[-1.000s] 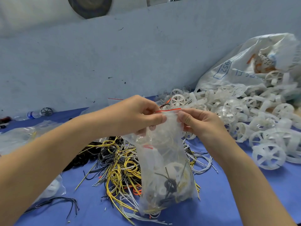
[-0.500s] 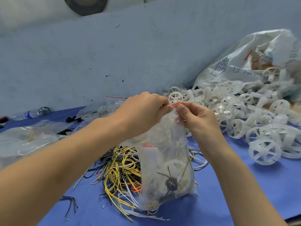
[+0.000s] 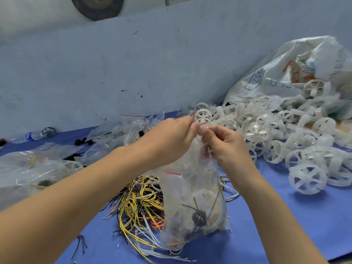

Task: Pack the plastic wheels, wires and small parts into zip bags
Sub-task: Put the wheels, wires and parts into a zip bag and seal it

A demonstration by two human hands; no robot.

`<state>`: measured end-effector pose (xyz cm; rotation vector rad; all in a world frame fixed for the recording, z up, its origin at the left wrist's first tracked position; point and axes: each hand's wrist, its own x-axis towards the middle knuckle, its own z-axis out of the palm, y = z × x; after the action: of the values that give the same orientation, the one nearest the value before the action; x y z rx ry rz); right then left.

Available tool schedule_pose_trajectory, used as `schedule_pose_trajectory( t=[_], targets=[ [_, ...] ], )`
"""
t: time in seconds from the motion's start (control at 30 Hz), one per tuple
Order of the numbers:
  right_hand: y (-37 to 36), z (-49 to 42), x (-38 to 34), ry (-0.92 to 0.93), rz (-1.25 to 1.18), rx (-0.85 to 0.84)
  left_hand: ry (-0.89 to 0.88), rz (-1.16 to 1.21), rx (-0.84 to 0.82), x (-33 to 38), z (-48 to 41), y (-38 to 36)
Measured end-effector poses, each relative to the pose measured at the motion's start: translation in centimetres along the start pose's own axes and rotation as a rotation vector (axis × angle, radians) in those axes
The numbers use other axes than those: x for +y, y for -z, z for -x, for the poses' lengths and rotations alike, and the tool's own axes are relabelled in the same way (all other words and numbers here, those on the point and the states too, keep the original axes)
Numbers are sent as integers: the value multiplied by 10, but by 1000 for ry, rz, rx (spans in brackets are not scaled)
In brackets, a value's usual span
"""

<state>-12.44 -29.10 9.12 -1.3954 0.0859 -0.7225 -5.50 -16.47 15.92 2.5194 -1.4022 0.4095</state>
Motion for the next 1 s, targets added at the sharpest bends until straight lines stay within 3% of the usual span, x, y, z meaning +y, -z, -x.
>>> schedule_pose_trajectory(
  t=[0.1,0.27,0.7,1.0],
  targets=[
    [-3,1,0,2,-39,2,0,83,-110,-3,-6,0],
    [-15,0,6,47,76,150,-67,-67,-54,-3,-2,-2],
    [-2,-10,10,-22,-51,203,-30,-147,-106,-30,45,9],
    [5,-14,10,-26,-41,252,-107,-87,0,-48,69,20]
  ],
)
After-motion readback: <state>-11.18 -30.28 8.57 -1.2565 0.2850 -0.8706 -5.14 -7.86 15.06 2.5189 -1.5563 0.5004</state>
